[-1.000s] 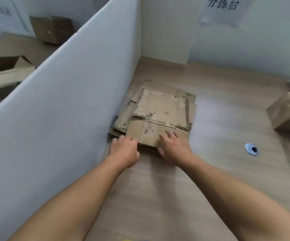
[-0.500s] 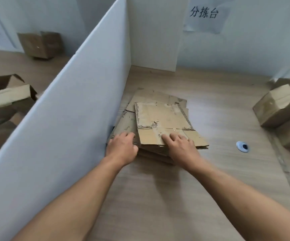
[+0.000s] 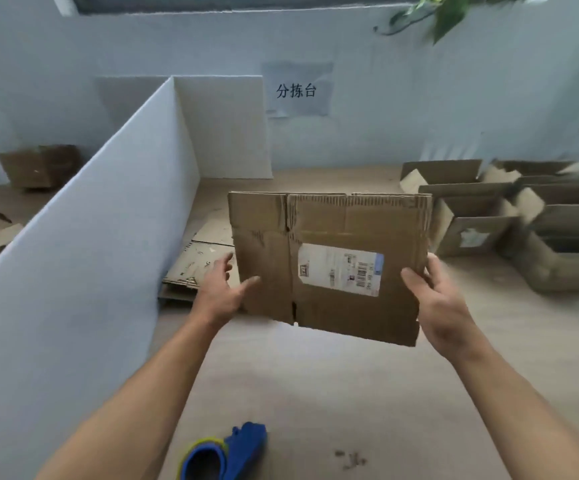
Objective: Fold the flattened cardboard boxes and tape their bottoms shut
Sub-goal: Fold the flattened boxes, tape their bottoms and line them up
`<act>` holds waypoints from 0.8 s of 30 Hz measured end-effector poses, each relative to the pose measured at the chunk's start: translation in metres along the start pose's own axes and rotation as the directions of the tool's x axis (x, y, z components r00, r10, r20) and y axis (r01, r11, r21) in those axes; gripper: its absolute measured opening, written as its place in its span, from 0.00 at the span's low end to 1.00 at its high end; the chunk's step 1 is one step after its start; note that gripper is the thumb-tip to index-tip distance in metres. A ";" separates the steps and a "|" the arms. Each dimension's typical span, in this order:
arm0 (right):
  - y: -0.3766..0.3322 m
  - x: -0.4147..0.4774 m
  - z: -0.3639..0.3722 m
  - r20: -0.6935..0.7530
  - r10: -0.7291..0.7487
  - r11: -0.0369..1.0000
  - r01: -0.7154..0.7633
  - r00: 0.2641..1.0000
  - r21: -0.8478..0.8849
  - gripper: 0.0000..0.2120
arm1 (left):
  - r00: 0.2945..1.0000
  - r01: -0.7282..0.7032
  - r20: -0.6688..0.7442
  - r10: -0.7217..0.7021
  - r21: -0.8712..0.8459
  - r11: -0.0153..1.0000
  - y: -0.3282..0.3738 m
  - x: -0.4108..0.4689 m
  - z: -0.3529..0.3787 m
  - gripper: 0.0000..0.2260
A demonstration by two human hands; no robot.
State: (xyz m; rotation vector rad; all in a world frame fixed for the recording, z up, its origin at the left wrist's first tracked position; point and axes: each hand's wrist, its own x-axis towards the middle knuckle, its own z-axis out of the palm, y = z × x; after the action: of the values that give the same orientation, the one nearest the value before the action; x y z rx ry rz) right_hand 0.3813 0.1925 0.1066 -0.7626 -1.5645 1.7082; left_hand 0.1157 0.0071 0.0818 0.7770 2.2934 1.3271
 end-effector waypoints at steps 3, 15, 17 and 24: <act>0.002 -0.032 -0.038 -0.039 0.051 0.994 -0.047 0.998 0.097 0.13 | 0.994 0.003 0.110 0.026 -0.256 0.967 0.020 -0.032 0.023 0.31; 0.045 -0.073 -0.091 -0.154 0.187 0.971 -0.158 0.970 0.181 0.16 | 0.987 0.009 0.154 0.047 -0.343 0.939 0.019 -0.091 0.066 0.22; 0.049 -0.072 -0.092 -0.149 0.224 0.965 -0.197 0.963 0.174 0.17 | 0.987 0.024 0.159 0.036 -0.357 0.934 0.018 -0.095 0.064 0.17; 0.047 -0.074 -0.068 -0.077 0.187 0.982 -0.188 0.979 0.003 0.19 | 0.956 -0.034 0.269 0.118 -0.298 0.954 0.018 -0.108 0.059 0.33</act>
State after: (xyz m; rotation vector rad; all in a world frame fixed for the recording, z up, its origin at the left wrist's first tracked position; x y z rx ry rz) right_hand 0.4745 0.1715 0.0505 -0.9932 -1.4832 1.7869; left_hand 0.2383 -0.0146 0.0737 0.8963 1.8117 1.4405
